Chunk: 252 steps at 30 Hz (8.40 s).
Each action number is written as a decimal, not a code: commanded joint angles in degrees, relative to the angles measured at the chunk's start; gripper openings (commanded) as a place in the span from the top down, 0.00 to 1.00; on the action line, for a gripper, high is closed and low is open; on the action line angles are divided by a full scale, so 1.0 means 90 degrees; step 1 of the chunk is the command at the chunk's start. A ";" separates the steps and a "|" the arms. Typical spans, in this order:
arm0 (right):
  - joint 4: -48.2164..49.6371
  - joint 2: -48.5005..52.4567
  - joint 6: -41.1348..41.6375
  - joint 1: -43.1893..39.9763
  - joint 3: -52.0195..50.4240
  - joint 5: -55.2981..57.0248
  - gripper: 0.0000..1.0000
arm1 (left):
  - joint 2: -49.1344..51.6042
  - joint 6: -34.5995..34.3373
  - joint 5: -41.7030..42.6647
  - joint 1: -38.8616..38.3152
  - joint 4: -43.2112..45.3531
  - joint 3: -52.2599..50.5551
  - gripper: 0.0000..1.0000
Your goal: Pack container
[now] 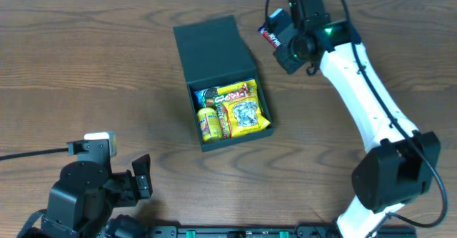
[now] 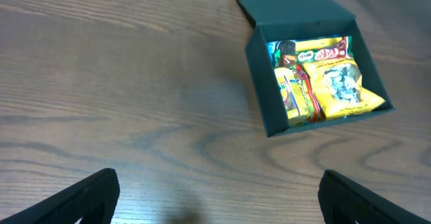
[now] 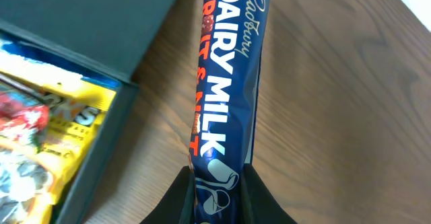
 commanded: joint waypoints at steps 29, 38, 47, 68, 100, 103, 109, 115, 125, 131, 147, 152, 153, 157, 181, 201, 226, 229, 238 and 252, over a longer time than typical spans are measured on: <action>-0.0291 0.0568 -0.2880 0.0687 0.0109 -0.3014 0.45 | -0.0022 0.0141 0.0027 0.0027 -0.0007 0.0002 0.05; 0.0219 0.0758 -0.0525 0.0505 0.0114 -0.2788 0.44 | -0.0022 0.0141 0.0032 0.0027 -0.0024 0.0002 0.05; -0.0117 0.0882 -0.1778 0.0765 0.0112 -0.2008 0.38 | -0.0022 0.0138 0.0032 0.0027 -0.0017 0.0002 0.05; -0.0165 0.1464 -0.1892 0.0760 0.0112 -0.2011 0.79 | -0.0022 0.0134 0.0053 0.0027 -0.0015 0.0002 0.05; -0.1882 0.1137 -0.4354 0.1282 0.1044 -0.3993 0.87 | -0.0022 0.0141 0.0049 0.0027 -0.0012 0.0002 0.05; -0.1705 0.1139 -0.4796 0.1438 0.1044 -0.3990 0.92 | -0.0022 0.0141 0.0046 0.0027 -0.0010 0.0002 0.05; -0.0670 0.1151 -0.4874 0.1411 0.1039 -0.3701 0.91 | -0.0022 0.0138 0.0051 0.0027 0.0002 0.0002 0.05; -0.0311 0.1202 -0.4894 0.1336 0.1039 -0.3628 0.85 | -0.0022 0.0138 0.0049 0.0027 0.0012 0.0002 0.05; 0.0386 0.1450 -0.4141 0.1316 0.1039 -0.2846 0.41 | -0.0022 0.0138 0.0049 0.0027 0.0012 0.0002 0.05; 0.0500 0.1175 -0.2589 0.1185 0.1044 -0.2212 0.47 | -0.0022 0.0143 0.0046 0.0027 0.0007 0.0002 0.05; -0.1690 0.1098 0.0243 -0.0070 0.0933 -0.1865 0.57 | -0.0022 0.0136 0.0092 0.0027 -0.0153 0.0002 0.05; -0.1673 0.1105 0.0508 0.0129 0.0911 -0.1763 0.57 | -0.0022 0.0134 0.0265 0.0027 -0.0153 0.0002 0.05; -0.1642 0.1120 0.0624 0.0168 0.0903 -0.1702 0.57 | -0.0022 0.0134 0.0265 0.0027 -0.0153 0.0002 0.05; -0.1435 0.1175 0.1141 0.0355 0.0777 -0.1345 0.60 | -0.0022 0.0136 0.0265 0.0027 -0.0151 0.0002 0.05; -0.0418 0.1188 0.2635 0.0508 -0.0702 -0.1049 0.99 | -0.0022 0.0136 0.0267 0.0027 -0.0141 0.0002 0.05; -0.0775 0.1188 0.5836 0.0510 -0.0702 -0.0576 0.99 | -0.0022 0.0136 0.0267 0.0027 -0.0155 0.0002 0.05; -0.0988 0.1188 0.4243 0.0495 -0.0702 0.0046 0.99 | -0.0022 0.0136 0.0267 0.0027 -0.0153 0.0002 0.05; -0.0991 0.1188 0.4228 0.0498 -0.0704 0.0039 0.99 | -0.0022 0.0136 0.0265 0.0027 -0.0153 0.0002 0.05; -0.1251 0.1110 0.4226 0.0440 -0.0461 -0.0576 0.67 | -0.0022 0.0136 0.0267 0.0027 -0.0148 0.0002 0.05; -0.1739 -0.1042 0.3764 0.0279 0.0566 -0.0964 0.77 | -0.0022 0.0109 0.0719 0.0027 0.0505 0.0002 0.03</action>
